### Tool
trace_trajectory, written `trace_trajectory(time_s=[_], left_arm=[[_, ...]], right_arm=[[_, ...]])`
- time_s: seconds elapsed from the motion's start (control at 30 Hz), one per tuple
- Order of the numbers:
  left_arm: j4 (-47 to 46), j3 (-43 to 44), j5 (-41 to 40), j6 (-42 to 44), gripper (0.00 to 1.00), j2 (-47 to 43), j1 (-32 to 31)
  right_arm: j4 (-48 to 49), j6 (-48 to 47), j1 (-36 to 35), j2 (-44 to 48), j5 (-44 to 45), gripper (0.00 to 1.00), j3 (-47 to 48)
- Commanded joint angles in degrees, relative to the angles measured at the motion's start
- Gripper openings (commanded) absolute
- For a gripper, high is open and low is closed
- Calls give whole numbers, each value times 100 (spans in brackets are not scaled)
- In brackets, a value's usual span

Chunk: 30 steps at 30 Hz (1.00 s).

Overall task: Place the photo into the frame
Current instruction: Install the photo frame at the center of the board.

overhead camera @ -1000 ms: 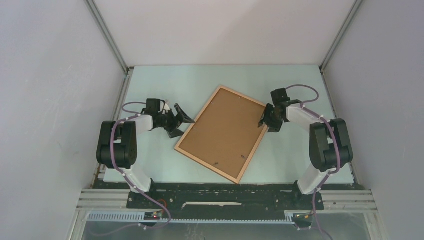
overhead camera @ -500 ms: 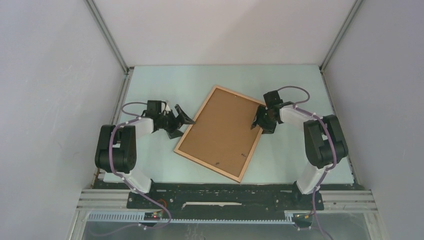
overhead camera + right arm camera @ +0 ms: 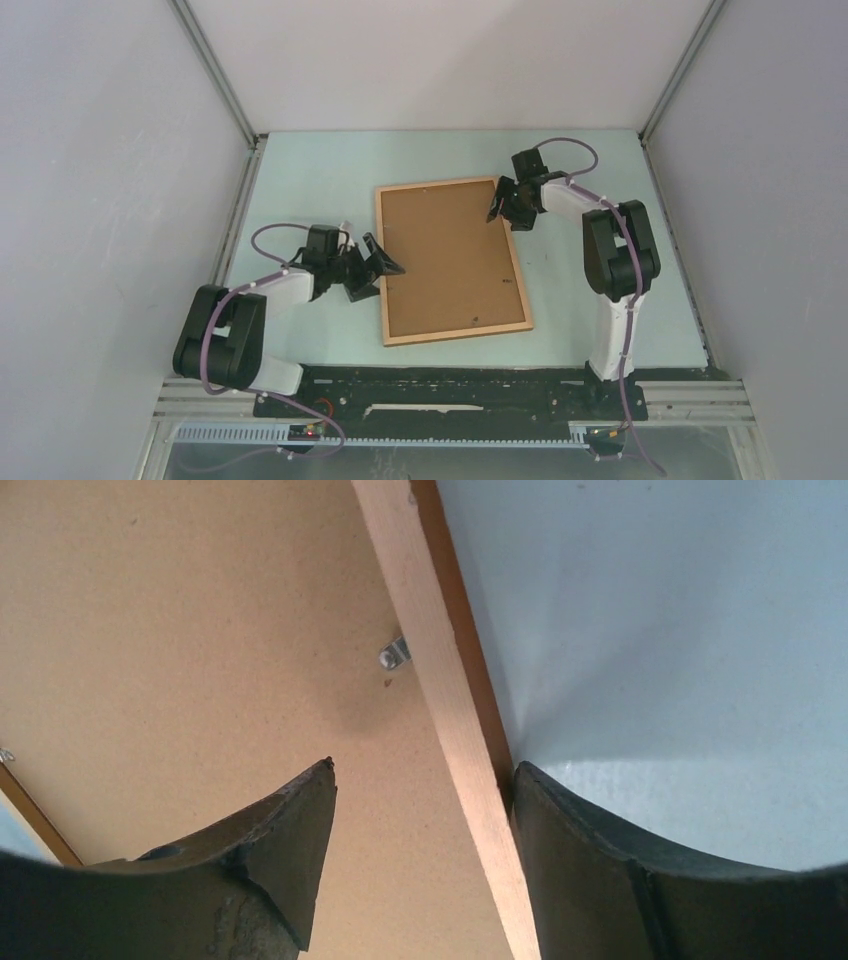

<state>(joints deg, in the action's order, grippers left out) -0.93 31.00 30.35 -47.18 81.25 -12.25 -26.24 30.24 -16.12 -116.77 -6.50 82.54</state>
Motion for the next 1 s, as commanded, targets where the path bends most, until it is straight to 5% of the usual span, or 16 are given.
trace_trajectory(time_s=[0.0,0.17,0.43,0.6,0.97], left_arm=[[513,77,-233,159,100,-214,-89],[1222,559,-287,617,100,-258,369],[2509,2199,-27,1522,99,693,583],[2348,2466,-163,1316,92,1159,570],[2234,2579,-473,1518,69,1709,492]], right_arm=[[-420,-300,-148,341,-101,76,229],[-717,-765,-33,1165,212,81,-361],[-830,-634,-354,2421,408,75,-2220],[-994,-585,-902,2931,802,71,-2677],[-871,-597,-957,2950,876,66,-2835]])
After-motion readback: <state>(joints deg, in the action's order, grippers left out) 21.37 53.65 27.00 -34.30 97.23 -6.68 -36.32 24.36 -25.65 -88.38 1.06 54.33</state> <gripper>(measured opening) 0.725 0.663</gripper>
